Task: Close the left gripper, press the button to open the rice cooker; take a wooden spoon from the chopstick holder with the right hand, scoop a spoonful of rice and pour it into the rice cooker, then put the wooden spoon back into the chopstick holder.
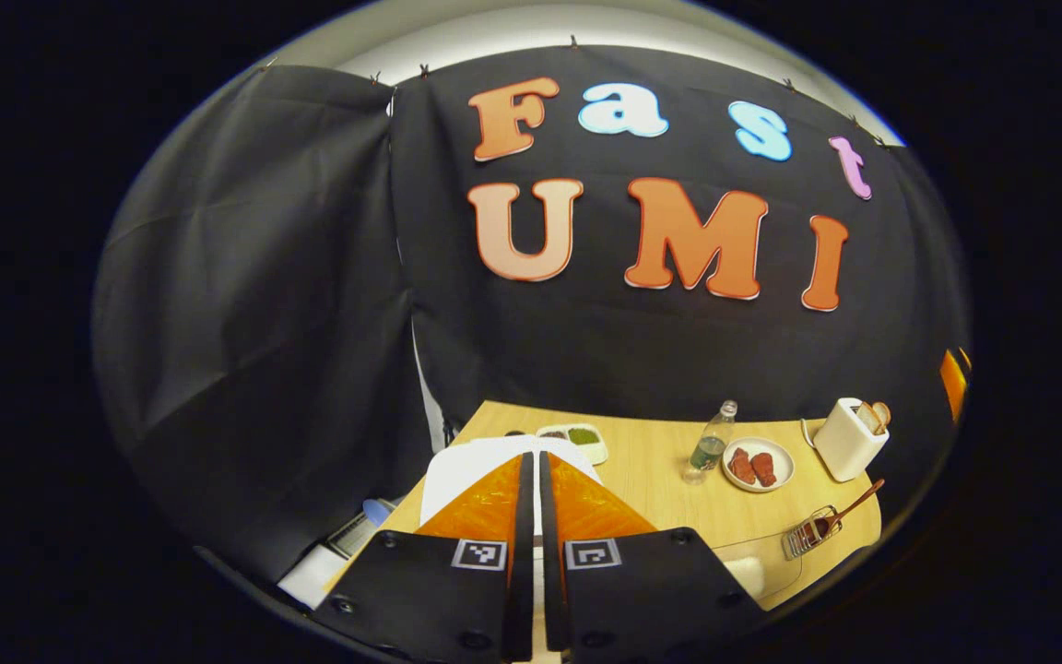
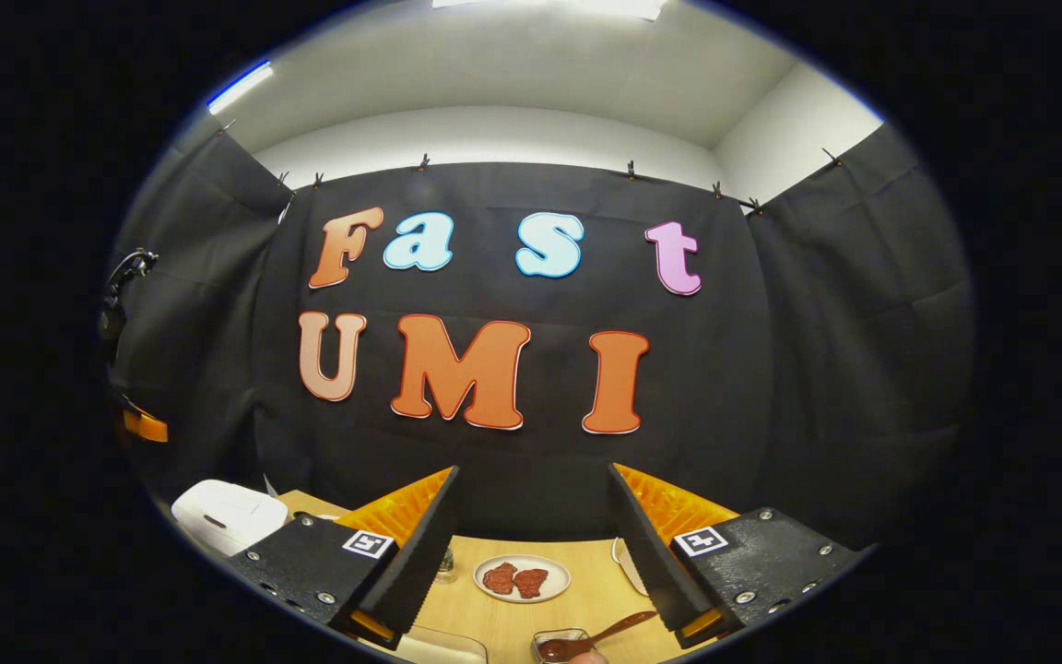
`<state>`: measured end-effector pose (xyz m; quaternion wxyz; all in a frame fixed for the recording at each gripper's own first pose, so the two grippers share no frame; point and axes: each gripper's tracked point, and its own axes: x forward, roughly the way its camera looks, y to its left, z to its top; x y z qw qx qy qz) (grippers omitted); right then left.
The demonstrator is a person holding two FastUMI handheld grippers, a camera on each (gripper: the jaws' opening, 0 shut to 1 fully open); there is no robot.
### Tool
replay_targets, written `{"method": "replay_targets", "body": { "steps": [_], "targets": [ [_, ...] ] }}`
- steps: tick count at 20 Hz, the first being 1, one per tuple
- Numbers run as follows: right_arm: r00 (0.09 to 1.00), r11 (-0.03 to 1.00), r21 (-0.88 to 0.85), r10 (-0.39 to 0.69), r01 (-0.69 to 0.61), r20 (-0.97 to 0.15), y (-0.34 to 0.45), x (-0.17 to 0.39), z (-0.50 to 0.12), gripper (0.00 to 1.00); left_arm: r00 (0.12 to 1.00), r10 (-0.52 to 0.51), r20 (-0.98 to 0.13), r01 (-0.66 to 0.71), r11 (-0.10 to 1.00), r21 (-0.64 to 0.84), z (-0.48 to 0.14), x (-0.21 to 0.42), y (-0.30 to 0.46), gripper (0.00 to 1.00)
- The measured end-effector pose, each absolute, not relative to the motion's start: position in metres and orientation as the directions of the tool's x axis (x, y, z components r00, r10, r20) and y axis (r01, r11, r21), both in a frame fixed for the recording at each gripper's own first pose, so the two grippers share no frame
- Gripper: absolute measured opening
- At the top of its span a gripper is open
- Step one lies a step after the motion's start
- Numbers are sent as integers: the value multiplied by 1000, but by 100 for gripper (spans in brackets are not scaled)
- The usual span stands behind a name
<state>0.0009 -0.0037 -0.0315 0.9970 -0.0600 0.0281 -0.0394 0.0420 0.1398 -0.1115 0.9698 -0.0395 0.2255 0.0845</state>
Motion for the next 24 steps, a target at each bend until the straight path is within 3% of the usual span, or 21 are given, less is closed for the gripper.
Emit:
{"method": "replay_targets", "body": {
  "steps": [2, 3, 4, 5, 8, 17, 24],
  "targets": [
    [993, 987, -136, -99, 90, -57, -9, -5, -36, 95, 844, 127, -520, -184, 981, -58, -132, 51, 145, 5],
    [992, 985, -141, -108, 99, -62, -12, -7, -38, 95, 821, 112, -560, -186, 980, -76, -146, 56, 146, 10],
    [991, 984, -142, -116, 105, -67, -15, -10, -39, 95, 794, 92, -601, -189, 977, -100, -157, 59, 147, 5],
    [989, 983, -143, -128, 116, -76, -18, -12, -42, 95, 760, 70, -647, -197, 972, -127, -170, 59, 147, 9],
    [978, 977, -149, -171, 153, -116, -31, -21, -54, 95, 667, -6, -745, -222, 953, -207, -205, 65, 144, 7],
    [921, 940, -193, -320, 280, -223, -66, -51, -96, 95, 461, -191, -866, -321, 875, -363, -283, 59, 135, 6],
    [897, 951, -165, -303, 262, -322, -61, -52, -132, 95, 471, -129, -873, -280, 916, -287, -288, 56, 141, 6]
  ]
}}
